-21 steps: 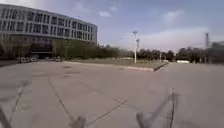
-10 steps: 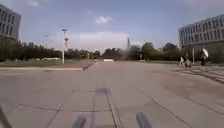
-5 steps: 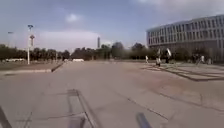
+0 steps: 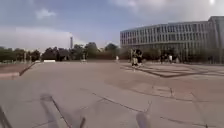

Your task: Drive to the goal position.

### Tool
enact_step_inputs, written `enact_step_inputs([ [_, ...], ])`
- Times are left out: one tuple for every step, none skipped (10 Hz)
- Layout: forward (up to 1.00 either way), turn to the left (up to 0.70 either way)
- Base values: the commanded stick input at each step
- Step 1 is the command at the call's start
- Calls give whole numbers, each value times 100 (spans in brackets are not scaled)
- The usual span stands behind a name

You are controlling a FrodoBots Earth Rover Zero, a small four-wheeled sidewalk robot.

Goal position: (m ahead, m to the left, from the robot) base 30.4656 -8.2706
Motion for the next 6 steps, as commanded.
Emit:
enact_step_inputs([
  [0, -45],
  [0, -45],
  [0, -45],
  [46, -37],
  [100, -18],
  [100, 0],
])
